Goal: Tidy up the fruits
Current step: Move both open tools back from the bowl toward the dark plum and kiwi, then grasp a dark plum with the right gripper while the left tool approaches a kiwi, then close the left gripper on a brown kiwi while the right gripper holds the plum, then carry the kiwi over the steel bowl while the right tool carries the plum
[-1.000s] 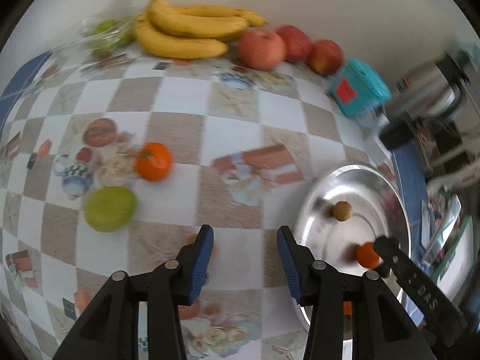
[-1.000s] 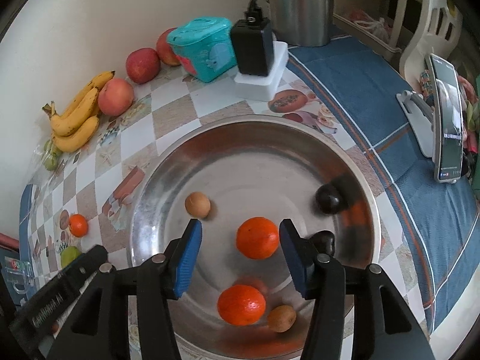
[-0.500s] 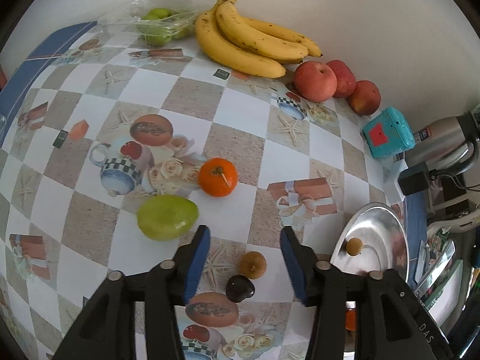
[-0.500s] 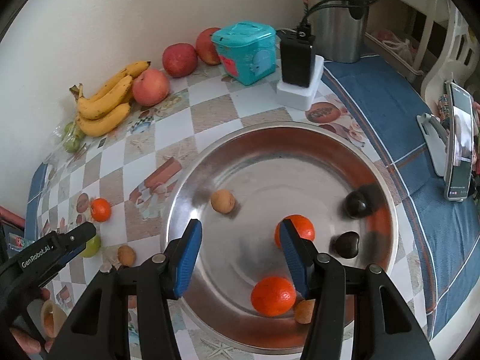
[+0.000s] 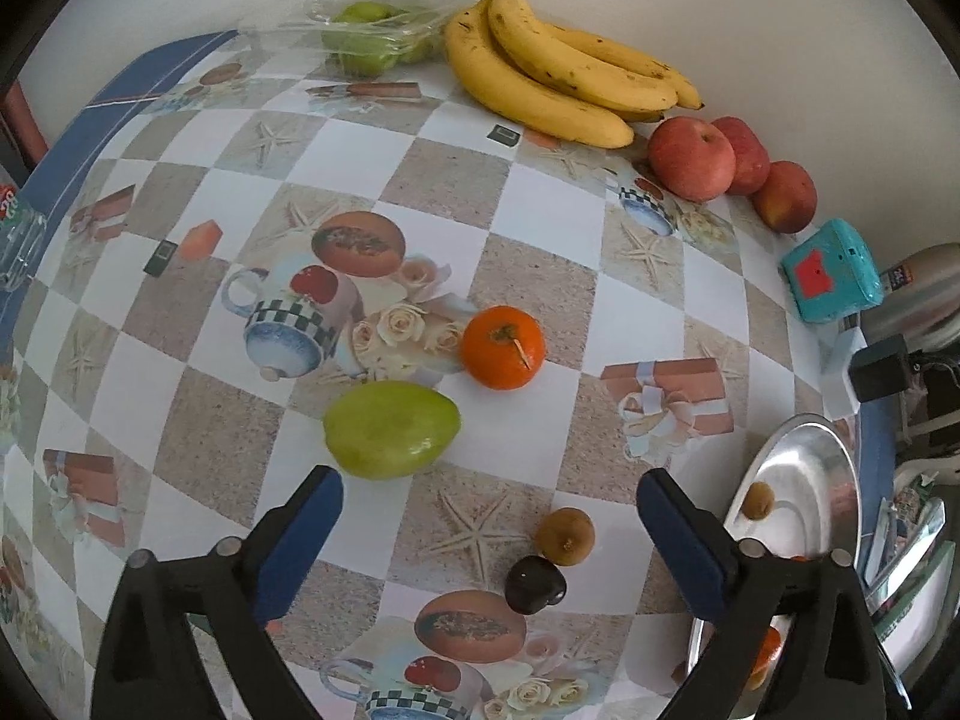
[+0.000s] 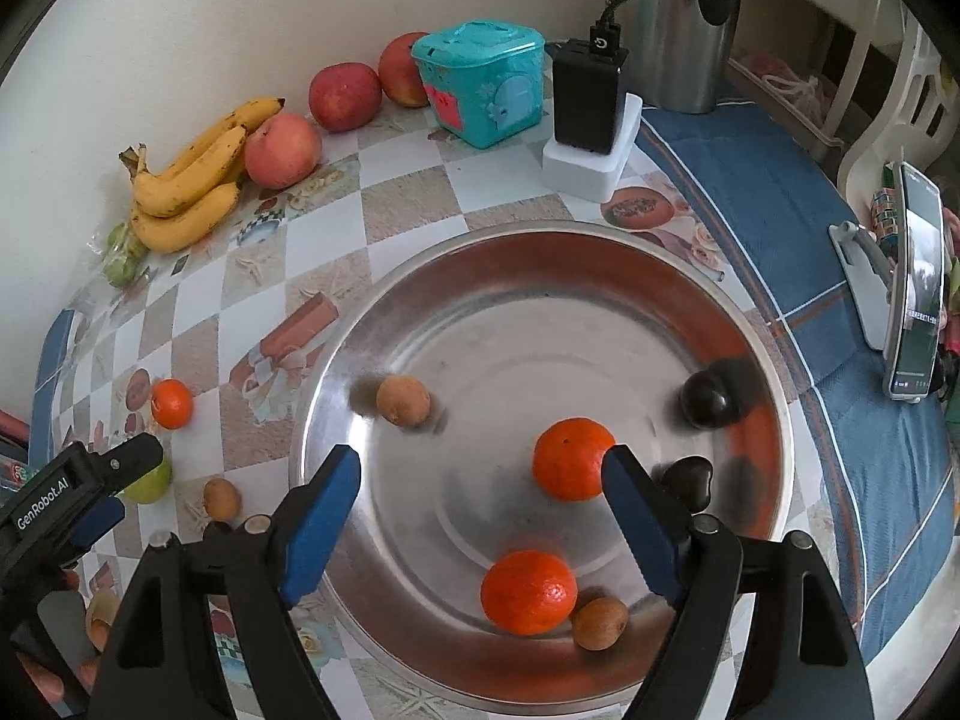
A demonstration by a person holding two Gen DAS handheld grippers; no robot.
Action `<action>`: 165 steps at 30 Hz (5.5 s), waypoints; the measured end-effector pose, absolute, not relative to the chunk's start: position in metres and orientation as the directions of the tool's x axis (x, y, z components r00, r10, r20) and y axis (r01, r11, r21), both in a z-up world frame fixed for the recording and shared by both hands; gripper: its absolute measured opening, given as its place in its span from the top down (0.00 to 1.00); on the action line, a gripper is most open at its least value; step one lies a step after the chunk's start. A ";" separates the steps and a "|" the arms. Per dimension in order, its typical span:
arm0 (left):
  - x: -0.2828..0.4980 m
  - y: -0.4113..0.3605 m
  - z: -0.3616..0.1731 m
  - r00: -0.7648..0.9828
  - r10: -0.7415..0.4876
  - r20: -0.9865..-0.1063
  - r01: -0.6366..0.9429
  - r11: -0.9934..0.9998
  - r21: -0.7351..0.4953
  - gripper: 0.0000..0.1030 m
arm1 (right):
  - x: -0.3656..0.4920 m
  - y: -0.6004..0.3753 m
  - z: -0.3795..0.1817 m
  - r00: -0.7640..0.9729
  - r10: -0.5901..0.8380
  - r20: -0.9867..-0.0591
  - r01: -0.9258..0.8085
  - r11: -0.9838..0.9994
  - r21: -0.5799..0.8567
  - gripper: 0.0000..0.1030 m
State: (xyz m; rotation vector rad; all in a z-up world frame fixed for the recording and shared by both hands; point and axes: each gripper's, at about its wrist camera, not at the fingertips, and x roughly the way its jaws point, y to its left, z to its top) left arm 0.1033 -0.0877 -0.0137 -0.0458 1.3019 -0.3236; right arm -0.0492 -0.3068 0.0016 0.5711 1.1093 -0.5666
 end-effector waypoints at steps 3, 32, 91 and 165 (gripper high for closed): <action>0.103 -0.086 -0.013 0.248 -0.232 -0.941 0.203 0.962 -0.183 0.00 | -0.050 -0.307 0.003 0.351 -0.143 -0.925 0.673 0.725 0.143 0.17; 0.104 -0.046 0.016 0.421 -0.064 -0.905 0.293 0.953 0.069 0.00 | -0.019 -0.259 0.009 0.410 -0.123 -0.904 0.572 0.806 0.150 0.03; 0.120 -0.028 -0.016 0.277 -0.130 -0.952 0.269 0.962 -0.053 0.01 | 0.035 -0.165 -0.045 0.305 0.149 -0.941 0.331 0.909 0.252 0.65; 0.053 -0.139 -0.011 0.227 -0.306 -0.924 0.550 0.824 -0.138 0.73 | -0.031 -0.277 0.008 0.429 -0.038 -0.902 0.608 0.751 0.258 0.74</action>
